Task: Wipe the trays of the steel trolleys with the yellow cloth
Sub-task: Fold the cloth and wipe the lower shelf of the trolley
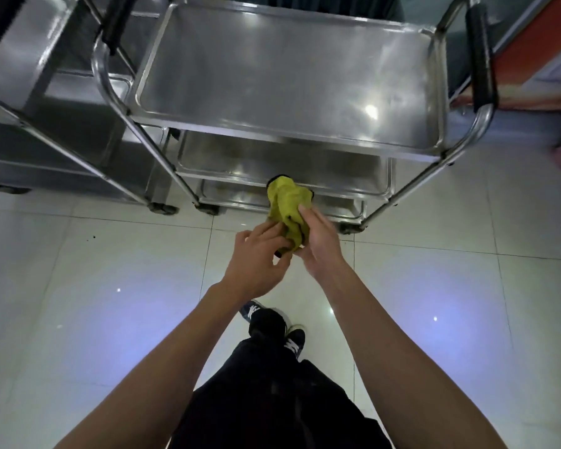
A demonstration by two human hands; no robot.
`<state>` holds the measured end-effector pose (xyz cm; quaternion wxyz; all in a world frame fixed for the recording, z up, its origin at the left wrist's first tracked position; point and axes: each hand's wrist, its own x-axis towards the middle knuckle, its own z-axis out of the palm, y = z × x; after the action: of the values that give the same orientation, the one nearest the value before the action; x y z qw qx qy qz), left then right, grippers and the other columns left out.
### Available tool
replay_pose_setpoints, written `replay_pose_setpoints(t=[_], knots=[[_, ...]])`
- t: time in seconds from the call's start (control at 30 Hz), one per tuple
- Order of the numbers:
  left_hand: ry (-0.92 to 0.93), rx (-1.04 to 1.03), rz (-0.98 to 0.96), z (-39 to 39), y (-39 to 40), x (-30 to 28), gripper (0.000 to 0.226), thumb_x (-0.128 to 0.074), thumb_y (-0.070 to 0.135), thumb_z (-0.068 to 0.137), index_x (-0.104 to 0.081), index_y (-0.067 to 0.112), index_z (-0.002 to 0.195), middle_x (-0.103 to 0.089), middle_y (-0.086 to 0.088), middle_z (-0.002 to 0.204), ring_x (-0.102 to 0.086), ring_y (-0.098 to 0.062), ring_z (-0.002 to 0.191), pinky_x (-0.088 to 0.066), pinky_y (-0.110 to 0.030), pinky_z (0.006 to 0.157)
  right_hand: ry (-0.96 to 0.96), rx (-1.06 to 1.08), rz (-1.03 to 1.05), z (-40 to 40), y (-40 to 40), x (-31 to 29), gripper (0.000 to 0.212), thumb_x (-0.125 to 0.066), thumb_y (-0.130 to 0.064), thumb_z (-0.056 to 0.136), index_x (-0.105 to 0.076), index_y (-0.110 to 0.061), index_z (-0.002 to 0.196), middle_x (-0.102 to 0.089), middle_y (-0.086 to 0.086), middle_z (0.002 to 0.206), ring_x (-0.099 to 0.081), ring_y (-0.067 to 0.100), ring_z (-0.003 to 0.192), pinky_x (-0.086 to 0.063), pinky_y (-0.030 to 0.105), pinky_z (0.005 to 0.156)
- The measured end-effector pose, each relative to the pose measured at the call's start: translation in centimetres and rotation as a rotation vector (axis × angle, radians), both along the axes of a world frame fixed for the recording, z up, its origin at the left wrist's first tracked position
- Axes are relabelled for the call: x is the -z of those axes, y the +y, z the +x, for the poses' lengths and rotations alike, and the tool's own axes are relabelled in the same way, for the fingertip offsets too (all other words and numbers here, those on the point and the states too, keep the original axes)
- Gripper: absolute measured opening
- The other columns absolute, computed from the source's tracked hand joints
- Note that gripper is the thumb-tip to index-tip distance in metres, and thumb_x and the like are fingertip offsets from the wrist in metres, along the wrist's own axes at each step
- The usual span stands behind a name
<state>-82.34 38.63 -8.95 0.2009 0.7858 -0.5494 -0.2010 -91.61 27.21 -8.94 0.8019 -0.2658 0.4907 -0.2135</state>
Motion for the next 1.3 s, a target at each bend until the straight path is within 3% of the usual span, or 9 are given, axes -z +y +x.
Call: replay_pose_setpoints(t=[0.07,0.17,0.4,0.67,0.8,0.9,1.07,1.3], knots=[[0.002,0.010,0.026,-0.4,1.2,-0.3,0.021,-0.058,0.031,0.096,-0.071,0.030,0.113,-0.055,0.018,0.142,-0.036,-0.009,0.142,-0.030,-0.042,0.107,-0.008,0.057,0.032,-0.9,0.9,0.5,0.030,-0.063,-0.023,0.098,-0.065,-0.012,0.126,-0.070,0.016,0.119,-0.065,0.040,0.113,-0.053,0.063,0.090],[-0.016,-0.007,0.018,0.1,3.1,-0.6,0.023,-0.060,0.027,0.096,-0.071,0.028,0.116,-0.058,0.014,0.140,-0.045,-0.015,0.137,-0.037,-0.044,0.104,-0.019,0.099,0.026,-1.5,2.1,1.4,0.027,-0.060,-0.019,0.100,-0.064,-0.012,0.126,-0.069,0.016,0.121,-0.065,0.037,0.114,-0.052,0.065,0.090],[-0.183,-0.044,0.151,5.5,4.0,0.6,0.034,-0.054,0.036,0.100,-0.063,0.024,0.131,-0.058,0.004,0.141,-0.046,-0.021,0.134,-0.036,-0.045,0.105,0.099,0.084,-0.184,1.2,4.4,3.8,0.029,-0.060,-0.013,0.099,-0.065,-0.014,0.129,-0.073,0.011,0.114,-0.070,0.030,0.106,-0.056,0.059,0.089],[-0.244,0.029,0.304,15.1,2.1,7.8,0.047,-0.047,0.041,0.101,-0.050,0.022,0.143,-0.054,-0.001,0.143,-0.043,-0.025,0.136,-0.035,-0.047,0.105,0.318,0.012,-0.497,9.2,4.8,11.0,0.022,-0.063,-0.015,0.097,-0.071,-0.011,0.117,-0.074,0.010,0.103,-0.069,0.034,0.098,-0.056,0.056,0.086],[-0.202,0.042,0.297,20.5,2.6,11.6,0.047,-0.048,0.041,0.101,-0.050,0.022,0.144,-0.055,-0.001,0.143,-0.045,-0.026,0.134,-0.036,-0.046,0.104,0.407,0.012,-0.507,14.4,5.4,14.4,0.036,-0.064,-0.019,0.095,-0.066,-0.019,0.132,-0.072,0.000,0.118,-0.069,0.017,0.107,-0.057,0.045,0.094],[-0.172,0.058,0.299,24.2,3.2,14.0,0.047,-0.047,0.041,0.101,-0.050,0.023,0.144,-0.055,-0.001,0.144,-0.044,-0.026,0.135,-0.037,-0.046,0.105,0.415,0.062,-0.486,17.9,5.7,16.6,0.040,-0.066,-0.018,0.093,-0.065,-0.022,0.132,-0.071,-0.004,0.120,-0.068,0.012,0.108,-0.057,0.042,0.095],[-0.202,0.084,0.323,28.7,3.6,17.3,0.046,-0.045,0.042,0.102,-0.049,0.026,0.145,-0.053,0.002,0.146,-0.045,-0.024,0.133,-0.037,-0.045,0.104,0.351,0.237,-0.428,21.3,6.1,20.3,0.036,-0.063,-0.008,0.093,-0.068,-0.017,0.127,-0.074,0.000,0.112,-0.071,0.020,0.104,-0.058,0.049,0.092],[-0.213,0.072,0.274,31.7,-0.7,23.2,0.046,-0.049,0.040,0.100,-0.051,0.023,0.142,-0.056,-0.001,0.143,-0.045,-0.026,0.134,-0.037,-0.046,0.105,0.323,0.397,-0.475,22.1,1.8,24.7,0.025,-0.061,-0.009,0.096,-0.074,-0.020,0.114,-0.074,0.008,0.104,-0.070,0.031,0.101,-0.056,0.061,0.086]])
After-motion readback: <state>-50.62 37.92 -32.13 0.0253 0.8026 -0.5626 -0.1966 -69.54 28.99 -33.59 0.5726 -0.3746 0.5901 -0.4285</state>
